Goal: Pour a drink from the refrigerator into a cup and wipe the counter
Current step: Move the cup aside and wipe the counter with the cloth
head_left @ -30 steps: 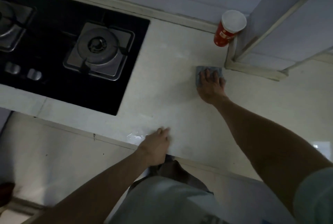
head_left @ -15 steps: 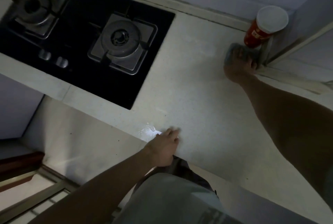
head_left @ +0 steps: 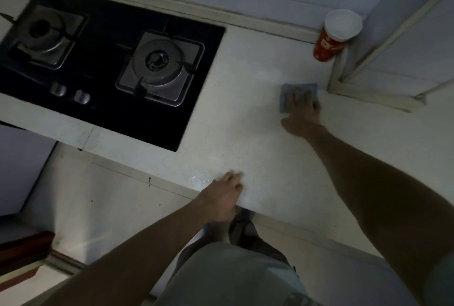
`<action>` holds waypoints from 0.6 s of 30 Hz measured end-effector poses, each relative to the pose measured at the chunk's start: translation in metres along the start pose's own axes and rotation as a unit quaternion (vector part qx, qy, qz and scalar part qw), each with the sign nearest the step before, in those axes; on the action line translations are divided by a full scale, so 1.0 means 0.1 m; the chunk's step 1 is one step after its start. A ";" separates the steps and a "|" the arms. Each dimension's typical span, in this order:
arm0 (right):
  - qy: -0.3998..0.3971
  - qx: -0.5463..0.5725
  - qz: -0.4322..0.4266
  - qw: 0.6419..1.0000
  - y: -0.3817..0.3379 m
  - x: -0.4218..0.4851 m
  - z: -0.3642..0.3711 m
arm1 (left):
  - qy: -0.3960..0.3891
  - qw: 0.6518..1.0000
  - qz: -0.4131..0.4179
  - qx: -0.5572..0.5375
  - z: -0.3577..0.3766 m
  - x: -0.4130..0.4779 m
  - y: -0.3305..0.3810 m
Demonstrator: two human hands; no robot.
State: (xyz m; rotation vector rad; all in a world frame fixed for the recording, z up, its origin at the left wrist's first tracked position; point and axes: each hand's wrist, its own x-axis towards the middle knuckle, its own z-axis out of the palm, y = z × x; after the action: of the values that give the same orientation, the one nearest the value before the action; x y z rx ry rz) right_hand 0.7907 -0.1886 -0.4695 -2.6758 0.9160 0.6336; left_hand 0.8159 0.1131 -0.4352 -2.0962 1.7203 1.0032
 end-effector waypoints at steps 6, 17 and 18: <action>-0.014 0.021 -0.061 0.998 -0.29 -0.68 0.40 | 0.007 1.000 0.013 0.015 0.06 -0.04 -0.02; 0.033 0.052 -0.007 0.998 -1.00 -2.19 1.32 | 0.120 0.988 0.063 -0.073 0.16 -0.17 -0.34; 0.048 0.059 0.005 0.997 -1.04 -2.23 1.34 | 0.129 0.987 0.060 -0.077 0.19 -0.22 -0.41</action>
State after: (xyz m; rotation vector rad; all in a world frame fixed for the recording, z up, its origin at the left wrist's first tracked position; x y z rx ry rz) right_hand 0.6548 0.0561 -0.4723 -2.6175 0.9591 0.4428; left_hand 0.8461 0.1517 -0.4443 -2.3312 1.9697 0.9593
